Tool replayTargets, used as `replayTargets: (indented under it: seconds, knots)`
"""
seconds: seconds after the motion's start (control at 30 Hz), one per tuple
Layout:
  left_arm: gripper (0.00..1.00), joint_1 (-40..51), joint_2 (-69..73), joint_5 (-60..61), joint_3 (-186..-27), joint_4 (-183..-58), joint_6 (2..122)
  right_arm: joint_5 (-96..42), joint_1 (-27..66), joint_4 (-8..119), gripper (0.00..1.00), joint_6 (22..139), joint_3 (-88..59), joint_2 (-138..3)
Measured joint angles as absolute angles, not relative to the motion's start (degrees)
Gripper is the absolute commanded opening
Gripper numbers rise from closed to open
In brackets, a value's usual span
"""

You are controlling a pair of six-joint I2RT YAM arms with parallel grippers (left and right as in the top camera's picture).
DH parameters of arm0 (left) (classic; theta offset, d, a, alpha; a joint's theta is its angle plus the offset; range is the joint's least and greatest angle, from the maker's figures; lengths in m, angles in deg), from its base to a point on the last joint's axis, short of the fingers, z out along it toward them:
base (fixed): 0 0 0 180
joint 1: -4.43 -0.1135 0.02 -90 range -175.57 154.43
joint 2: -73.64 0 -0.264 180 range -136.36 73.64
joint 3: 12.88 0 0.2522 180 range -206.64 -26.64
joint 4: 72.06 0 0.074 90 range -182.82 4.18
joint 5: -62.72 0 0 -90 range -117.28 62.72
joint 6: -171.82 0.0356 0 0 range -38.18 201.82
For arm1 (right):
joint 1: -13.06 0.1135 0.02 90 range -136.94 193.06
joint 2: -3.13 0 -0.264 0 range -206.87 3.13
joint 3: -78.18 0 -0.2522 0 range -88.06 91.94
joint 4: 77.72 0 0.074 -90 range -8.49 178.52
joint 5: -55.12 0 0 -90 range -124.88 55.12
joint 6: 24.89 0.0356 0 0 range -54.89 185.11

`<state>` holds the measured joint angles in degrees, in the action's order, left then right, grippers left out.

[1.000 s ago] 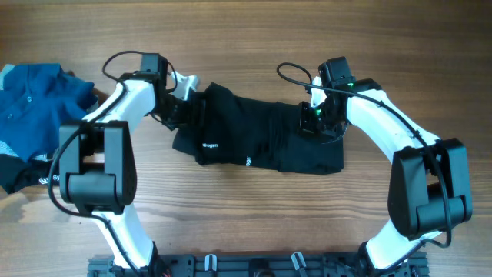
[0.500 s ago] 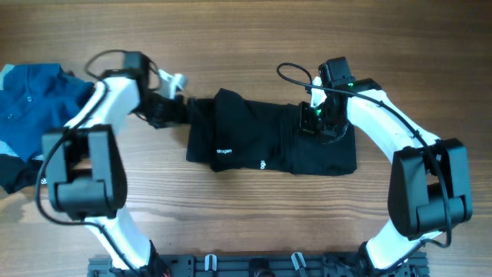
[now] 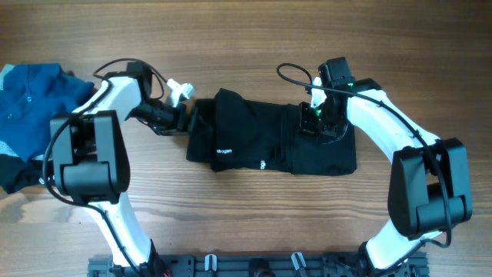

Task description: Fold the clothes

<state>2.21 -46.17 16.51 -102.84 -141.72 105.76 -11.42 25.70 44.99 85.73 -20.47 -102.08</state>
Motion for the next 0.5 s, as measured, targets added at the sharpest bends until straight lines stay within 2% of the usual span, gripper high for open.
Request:
replayTargets:
  seconds: [0.07,0.17,0.23,0.3,0.37,0.4,0.5]
  knots:
    - [0.84,4.18,-46.17,16.68,-102.71,-141.53,105.79,-11.42,25.7,45.01,0.04,85.73,-20.47,-102.08]
    - [0.63,6.34,-46.48,16.57,-102.6,-140.63,106.24,-11.46,25.7,45.01,0.05,85.73,-20.47,-102.08]
    - [0.54,7.35,-46.83,15.94,-102.27,-139.69,106.05,-11.64,25.7,45.01,0.04,85.76,-20.47,-102.08]
    - [0.53,7.5,-47.17,15.98,-101.92,-137.4,103.69,-11.79,25.7,45.01,0.04,85.73,-20.47,-102.08]
    - [0.62,7.5,-47.22,16.44,-101.88,-134.44,99.91,-11.84,25.7,44.99,0.05,85.73,-20.47,-102.08]
    - [0.63,7.61,-47.22,17.03,-101.86,-133.42,97.68,-11.84,25.73,44.99,0.04,85.73,-20.47,-102.08]
    - [0.56,8.4,-47.2,18.04,-101.88,-131.32,93.63,-11.86,25.73,44.99,0.04,85.73,-20.47,-102.08]
